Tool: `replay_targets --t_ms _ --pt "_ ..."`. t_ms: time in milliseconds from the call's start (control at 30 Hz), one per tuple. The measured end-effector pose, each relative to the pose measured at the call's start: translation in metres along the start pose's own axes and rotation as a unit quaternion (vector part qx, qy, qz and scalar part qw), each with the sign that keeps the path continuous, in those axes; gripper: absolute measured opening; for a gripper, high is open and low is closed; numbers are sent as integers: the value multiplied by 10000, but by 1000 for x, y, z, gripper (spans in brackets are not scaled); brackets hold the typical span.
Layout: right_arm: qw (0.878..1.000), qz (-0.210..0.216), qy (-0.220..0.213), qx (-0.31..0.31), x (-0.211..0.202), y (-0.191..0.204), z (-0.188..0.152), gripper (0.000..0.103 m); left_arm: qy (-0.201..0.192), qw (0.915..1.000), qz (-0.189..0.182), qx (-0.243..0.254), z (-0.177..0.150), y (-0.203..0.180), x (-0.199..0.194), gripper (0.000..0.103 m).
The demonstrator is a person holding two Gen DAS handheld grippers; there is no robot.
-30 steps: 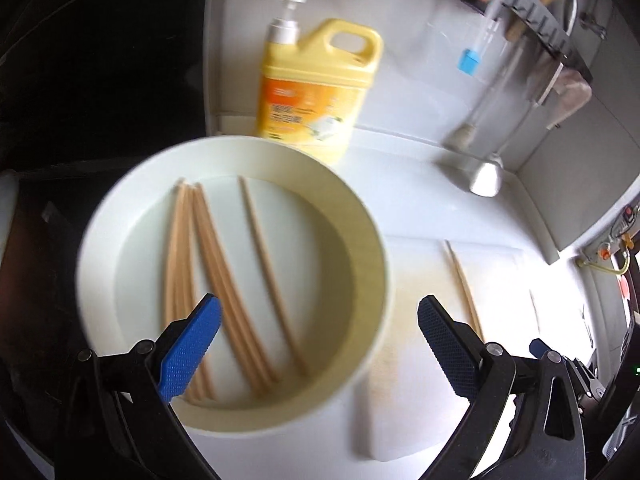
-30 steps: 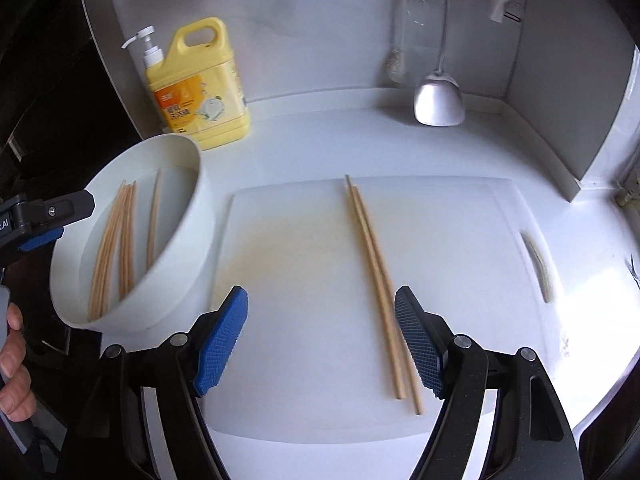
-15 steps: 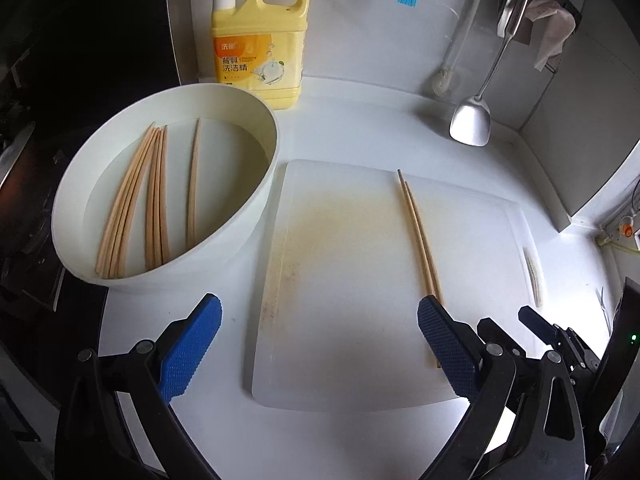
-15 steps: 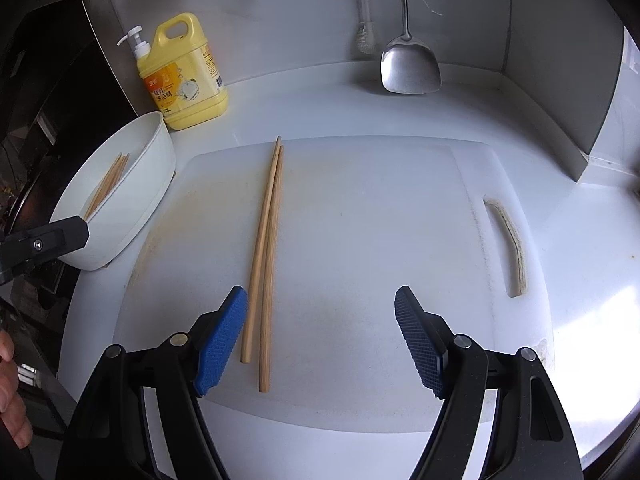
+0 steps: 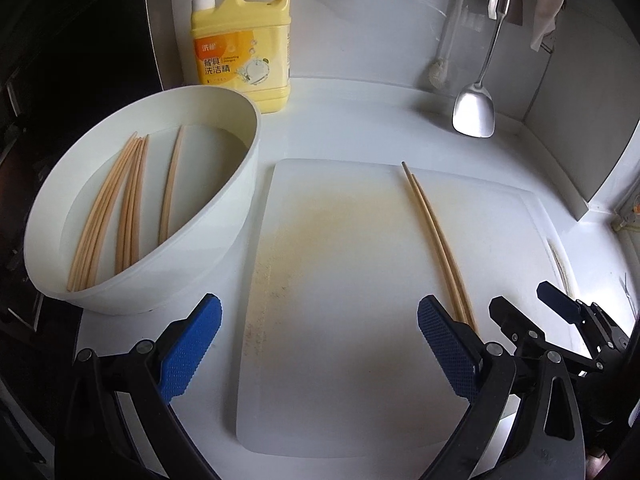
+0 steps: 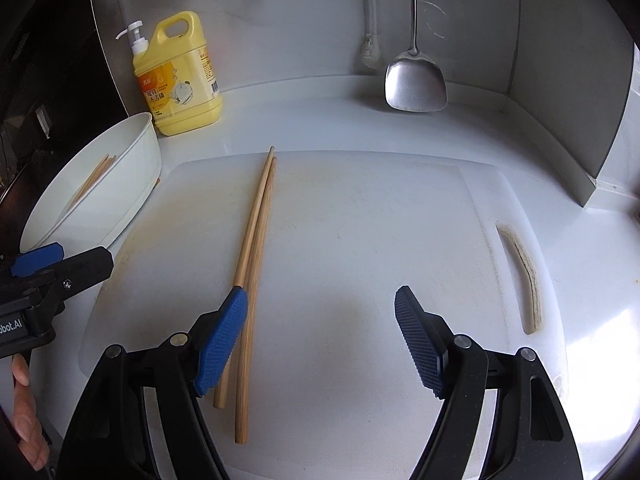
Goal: Organize utensils
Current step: 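Push the last two chopsticks apart with both tool fingers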
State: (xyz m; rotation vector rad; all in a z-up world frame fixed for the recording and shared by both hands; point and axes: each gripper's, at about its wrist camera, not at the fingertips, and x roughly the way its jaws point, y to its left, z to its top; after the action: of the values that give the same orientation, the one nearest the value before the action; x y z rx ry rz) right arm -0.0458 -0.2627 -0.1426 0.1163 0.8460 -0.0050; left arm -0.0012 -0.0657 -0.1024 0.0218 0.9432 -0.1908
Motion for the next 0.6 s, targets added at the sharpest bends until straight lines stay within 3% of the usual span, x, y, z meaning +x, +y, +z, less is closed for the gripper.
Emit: replay_targets --t_ms 167,600 --pt "10000 24 12 74 7 1 -2 73 -158 9998 17 77 -1 -2 1 97" --pt "9997 -185 -28 -169 14 14 -4 73 -85 9998 4 -166 -2 11 7 97"
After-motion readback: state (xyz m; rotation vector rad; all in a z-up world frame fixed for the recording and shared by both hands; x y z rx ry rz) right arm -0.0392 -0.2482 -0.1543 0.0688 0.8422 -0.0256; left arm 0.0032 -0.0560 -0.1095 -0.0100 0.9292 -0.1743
